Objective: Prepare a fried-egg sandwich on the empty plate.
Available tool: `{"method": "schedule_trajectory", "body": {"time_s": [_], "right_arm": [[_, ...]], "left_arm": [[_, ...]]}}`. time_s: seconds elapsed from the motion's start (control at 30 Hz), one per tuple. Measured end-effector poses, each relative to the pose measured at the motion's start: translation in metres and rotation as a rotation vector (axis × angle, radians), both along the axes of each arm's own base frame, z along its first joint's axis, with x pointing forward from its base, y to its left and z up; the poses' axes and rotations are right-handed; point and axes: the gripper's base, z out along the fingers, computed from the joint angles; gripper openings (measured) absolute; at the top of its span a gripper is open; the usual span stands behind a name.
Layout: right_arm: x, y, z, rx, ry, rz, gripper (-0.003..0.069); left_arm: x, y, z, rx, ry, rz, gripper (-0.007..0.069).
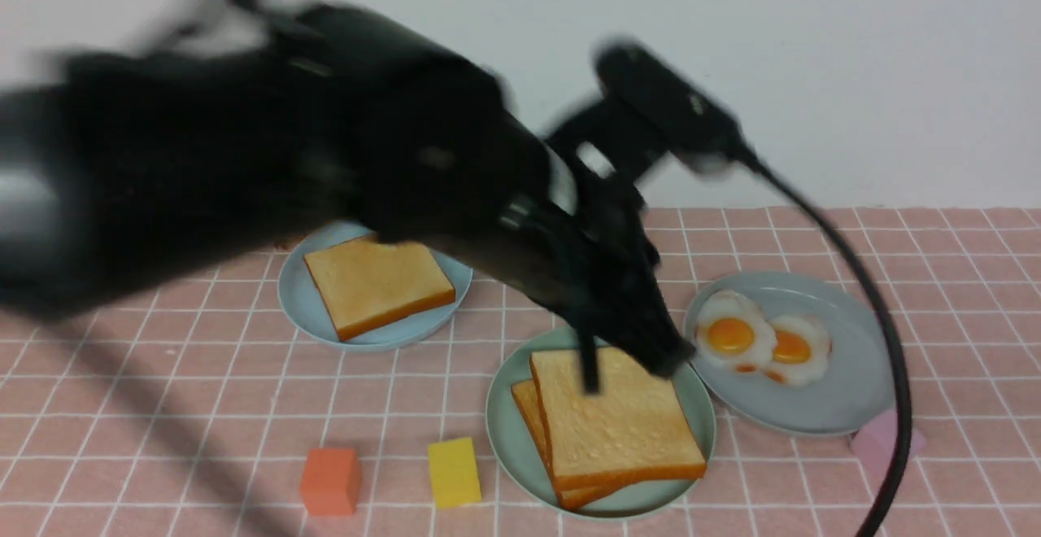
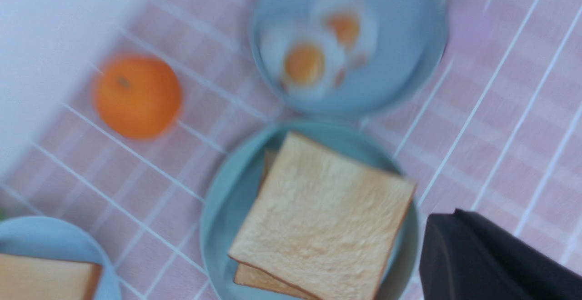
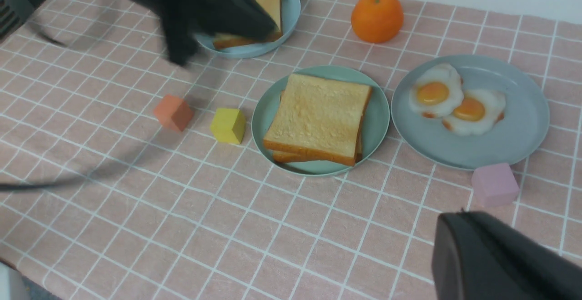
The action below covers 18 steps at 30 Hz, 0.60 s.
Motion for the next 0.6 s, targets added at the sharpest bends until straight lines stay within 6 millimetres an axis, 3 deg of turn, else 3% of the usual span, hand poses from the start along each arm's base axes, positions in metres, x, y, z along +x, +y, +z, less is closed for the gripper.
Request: {"method": "schedule_trajectory", "body": {"time_s": [0.03,0.1,0.13,0.2,0.23,0.27,0.3,0.33,0.37,0.6], "right_arm": [[0.0,0.0,0.0,0.0,0.0,0.0,0.001],[0.0,0.0,0.0,0.0,0.001,0.0,0.001],[-0.001,0.0,-0.001,-0.004,0.007,0.001,0.001],[-0.002,-0.001,-0.001,-0.008,0.013,0.001,0.001],[-0.003,-0.001,-0.003,-0.015,0.026,0.003,0.001],[-0.003,-0.001,-0.003,-0.017,0.029,0.003,0.001],[-0.004,-0.002,-0.005,-0.028,0.048,0.005,0.001],[-0.004,-0.002,-0.005,-0.029,0.05,0.005,0.001],[-0.005,-0.002,-0.006,-0.036,0.061,0.006,0.001],[-0.005,-0.003,-0.006,-0.041,0.065,0.005,0.001]], "left_arm": [[0.0,0.0,-0.003,0.002,0.004,0.001,0.0012],[-0.017,0.018,0.007,-0.058,-0.032,0.009,0.0012],[-0.035,0.037,0.005,-0.108,-0.052,0.014,0.0012],[-0.051,0.054,-0.002,-0.148,-0.06,0.021,0.0012],[-0.069,0.073,-0.012,-0.205,-0.069,0.031,0.0012],[-0.071,0.075,-0.012,-0.224,-0.074,0.034,0.0012],[-0.09,0.096,-0.022,-0.308,-0.097,0.05,0.0012],[-0.09,0.096,-0.021,-0.318,-0.099,0.052,0.0012],[-0.109,0.118,-0.034,-0.402,-0.12,0.07,0.0012],[-0.149,0.164,-0.07,-0.561,-0.208,0.094,0.0012]]}}
